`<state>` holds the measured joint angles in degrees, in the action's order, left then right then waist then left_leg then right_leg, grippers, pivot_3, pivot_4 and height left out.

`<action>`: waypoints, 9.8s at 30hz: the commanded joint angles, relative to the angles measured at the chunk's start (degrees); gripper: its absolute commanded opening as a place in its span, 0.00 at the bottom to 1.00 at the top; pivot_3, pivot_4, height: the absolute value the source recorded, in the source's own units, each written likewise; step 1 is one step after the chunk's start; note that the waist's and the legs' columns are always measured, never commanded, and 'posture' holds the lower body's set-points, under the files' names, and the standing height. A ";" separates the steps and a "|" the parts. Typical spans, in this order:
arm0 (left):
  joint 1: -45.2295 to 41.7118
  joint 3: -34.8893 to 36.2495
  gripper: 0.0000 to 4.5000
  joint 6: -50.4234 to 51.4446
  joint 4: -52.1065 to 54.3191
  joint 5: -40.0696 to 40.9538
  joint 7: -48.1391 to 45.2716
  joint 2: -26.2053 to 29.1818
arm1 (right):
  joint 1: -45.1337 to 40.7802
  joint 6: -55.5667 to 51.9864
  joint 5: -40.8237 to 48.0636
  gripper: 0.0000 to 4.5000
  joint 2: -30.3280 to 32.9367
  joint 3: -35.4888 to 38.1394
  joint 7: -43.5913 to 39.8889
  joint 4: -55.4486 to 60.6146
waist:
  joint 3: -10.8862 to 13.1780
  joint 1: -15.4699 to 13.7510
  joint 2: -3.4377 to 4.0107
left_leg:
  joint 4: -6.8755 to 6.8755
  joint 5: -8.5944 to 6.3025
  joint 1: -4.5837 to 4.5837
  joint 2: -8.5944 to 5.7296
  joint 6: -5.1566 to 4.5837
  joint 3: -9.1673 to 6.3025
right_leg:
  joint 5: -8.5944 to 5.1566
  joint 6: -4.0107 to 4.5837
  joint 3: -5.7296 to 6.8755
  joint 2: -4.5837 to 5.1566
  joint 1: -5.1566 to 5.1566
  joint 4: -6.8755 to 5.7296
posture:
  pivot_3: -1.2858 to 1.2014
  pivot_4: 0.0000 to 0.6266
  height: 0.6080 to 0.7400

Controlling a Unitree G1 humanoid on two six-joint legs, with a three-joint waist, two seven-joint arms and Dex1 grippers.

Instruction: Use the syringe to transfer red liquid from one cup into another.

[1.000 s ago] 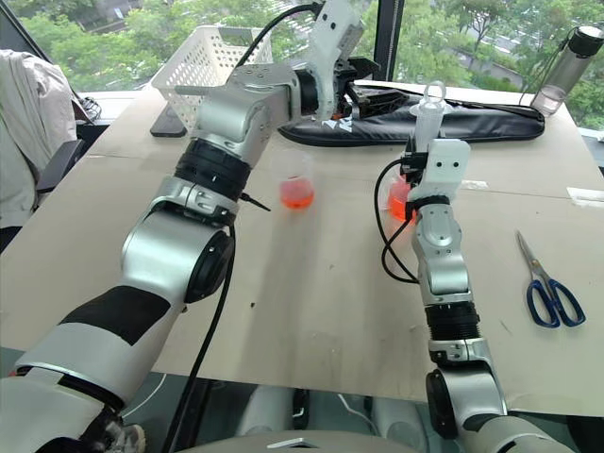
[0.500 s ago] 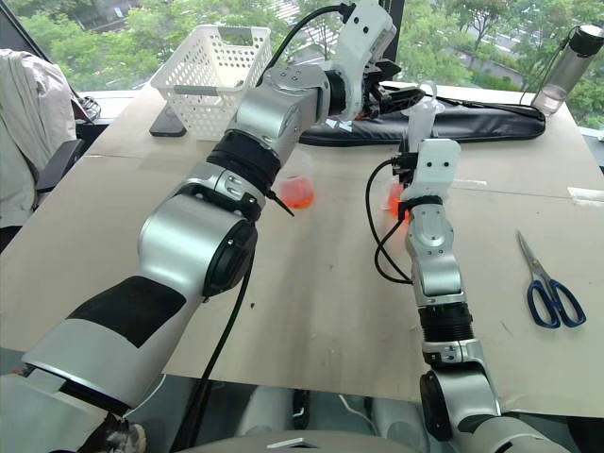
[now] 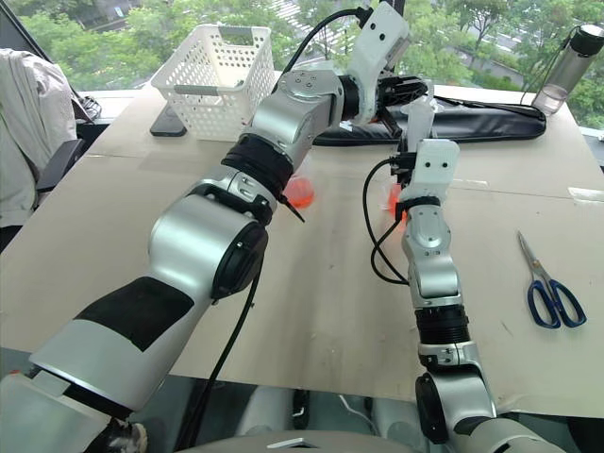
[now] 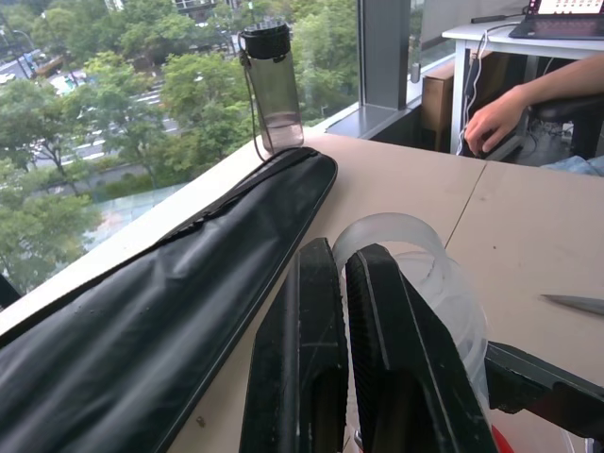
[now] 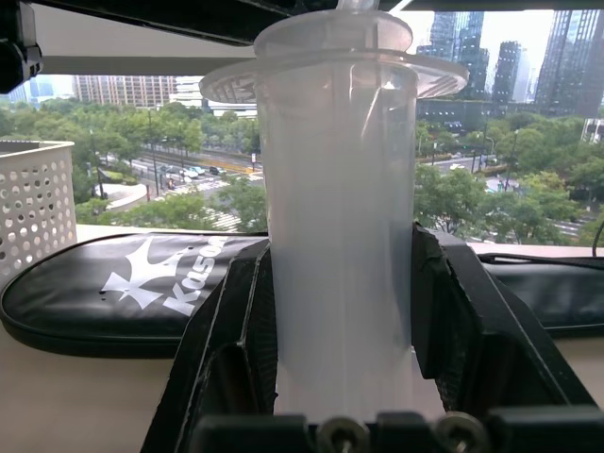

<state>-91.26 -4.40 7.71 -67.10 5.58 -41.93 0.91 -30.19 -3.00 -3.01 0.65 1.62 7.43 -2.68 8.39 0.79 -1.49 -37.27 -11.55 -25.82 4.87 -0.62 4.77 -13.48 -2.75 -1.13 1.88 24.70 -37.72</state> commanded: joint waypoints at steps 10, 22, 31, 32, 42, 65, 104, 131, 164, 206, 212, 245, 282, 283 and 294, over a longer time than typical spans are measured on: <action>-4.12 2.44 0.00 -3.08 -0.19 -0.23 0.00 0.25 | 1.48 -2.65 0.58 0.33 -1.40 -0.10 -0.19 5.00 | 0.00 0.00 0.00 | -0.01 0.00 0.00 0.00 0.00 0.00 | 0.00 0.00 0.00 0.00 0.00 -0.01 | 0.52 0.24 0.88; -5.49 4.04 0.00 -3.94 -1.39 -0.70 0.60 0.58 | 2.85 -3.69 0.34 0.33 -1.92 -0.39 -0.38 5.67 | 0.00 0.00 0.00 | -0.01 0.00 0.00 0.00 0.00 -0.01 | 0.00 0.00 0.00 0.00 0.00 -0.02 | 0.52 0.24 0.88; -6.52 4.78 0.00 -4.46 -2.24 -0.57 1.22 0.91 | 3.65 -4.13 0.30 0.33 -2.03 -0.40 -0.39 6.17 | 0.00 0.02 0.00 | -0.01 0.00 0.00 -0.01 0.00 -0.02 | 0.00 0.00 0.01 0.00 0.00 -0.02 | 0.52 0.24 0.88; -6.53 4.80 0.00 -4.48 -2.26 -0.58 1.22 0.92 | 3.69 -4.15 0.29 0.33 -2.04 -0.40 -0.38 6.19 | 0.00 0.01 0.00 | -0.01 0.00 0.00 -0.01 0.00 -0.03 | 0.00 0.00 0.01 0.00 0.00 -0.02 | 0.52 0.24 0.88; -6.87 5.20 0.00 -4.69 -2.54 -0.72 1.51 0.99 | 3.95 -4.44 0.30 0.33 -2.04 -0.30 -0.24 6.58 | 0.00 0.01 0.00 | -0.01 0.00 0.00 -0.01 0.00 -0.02 | 0.00 0.00 0.01 0.00 0.00 -0.02 | 0.52 0.24 0.88; -6.90 5.85 0.00 -4.90 -2.89 -1.38 1.45 1.00 | 3.70 -4.12 0.36 0.33 -2.12 -0.25 -0.20 6.20 | 0.00 0.01 0.00 | -0.01 0.00 0.01 -0.01 0.00 -0.03 | 0.00 0.00 0.01 0.00 0.00 -0.03 | 0.52 0.24 0.88; 24.33 18.27 1.00 27.76 42.07 14.55 6.73 17.91 | -5.86 -0.10 12.12 0.33 1.06 7.79 -4.32 7.47 | -0.01 0.39 0.02 | -0.09 0.11 0.06 -0.01 0.18 -0.10 | 0.02 0.00 0.04 0.04 -0.03 -0.22 | 0.52 0.24 0.88; 38.02 18.98 1.00 31.76 60.10 14.32 15.27 32.55 | -23.78 19.37 17.67 0.33 -15.44 -6.35 -20.48 -29.78 | -0.03 0.24 -0.02 | -0.05 0.16 0.03 -0.02 0.28 -0.18 | 0.03 0.01 0.23 0.12 -0.07 -0.22 | 0.52 0.24 0.88; 24.72 6.91 1.00 29.46 53.03 10.38 7.59 31.98 | -30.06 29.19 14.72 0.33 -19.54 -10.86 -22.11 -43.82 | 0.00 0.17 -0.01 | -0.01 0.11 0.07 -0.02 0.20 -0.17 | 0.02 0.02 0.21 0.11 -0.07 -0.21 | 0.52 0.24 0.88; 33.85 1.78 0.00 26.96 60.62 6.05 -2.17 33.79 | -36.99 30.40 16.74 0.33 -20.52 -8.92 -23.56 -47.98 | 0.02 0.22 0.00 | 0.00 0.09 0.06 -0.02 0.16 -0.16 | 0.02 0.02 0.21 0.11 -0.06 -0.23 | 0.52 0.24 0.88; 35.55 1.39 0.00 27.22 60.83 6.09 -2.56 33.74 | -37.11 30.63 16.65 0.33 -20.53 -8.73 -23.27 -47.72 | 0.02 0.23 0.00 | 0.00 0.09 0.07 -0.02 0.16 -0.16 | 0.02 0.02 0.21 0.11 -0.06 -0.23 | 0.52 0.24 0.88; 40.00 16.44 1.00 40.17 64.39 25.17 -1.88 33.75 | -35.58 30.47 15.15 0.32 -19.12 -9.35 -22.21 -45.87 | 0.04 1.11 -0.03 | -0.02 0.10 0.03 -0.01 0.19 -0.25 | 0.03 0.02 0.29 0.13 -0.08 -0.25 | 0.52 0.24 0.88; 33.79 14.65 0.34 28.51 56.01 21.93 0.34 29.21 | -33.57 27.54 10.08 1.00 -15.56 -11.44 -21.22 -43.20 | 0.04 1.47 -0.03 | 0.05 0.11 0.06 -0.01 0.19 -0.21 | 0.02 0.02 0.25 0.12 -0.07 -0.23 | 0.52 0.24 0.88; 33.75 15.02 0.34 28.41 55.53 22.05 0.53 29.18 | -33.39 26.76 9.78 1.00 -14.88 -11.44 -20.93 -42.47 | 0.04 1.47 -0.03 | 0.05 0.11 0.06 -0.01 0.19 -0.21 | 0.03 0.02 0.25 0.12 -0.07 -0.22 | 0.52 0.24 0.88; 32.47 23.24 0.34 35.33 50.13 28.30 4.61 30.52 | -13.91 1.92 17.80 1.00 0.61 -12.72 -36.13 -1.22 | 0.04 0.87 -0.05 | -0.06 0.11 -0.07 -0.02 0.19 -0.27 | 0.03 0.01 0.31 0.13 -0.08 -0.19 | 0.52 0.24 0.88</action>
<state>-56.49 15.88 41.28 -17.63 31.36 -38.00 29.97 -44.95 2.31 12.04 -0.03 -11.93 -26.71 -13.68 8.43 1.66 -1.54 -37.32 -11.45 -25.90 4.86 -0.43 4.50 -13.46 -2.74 -0.82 2.02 24.62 -37.91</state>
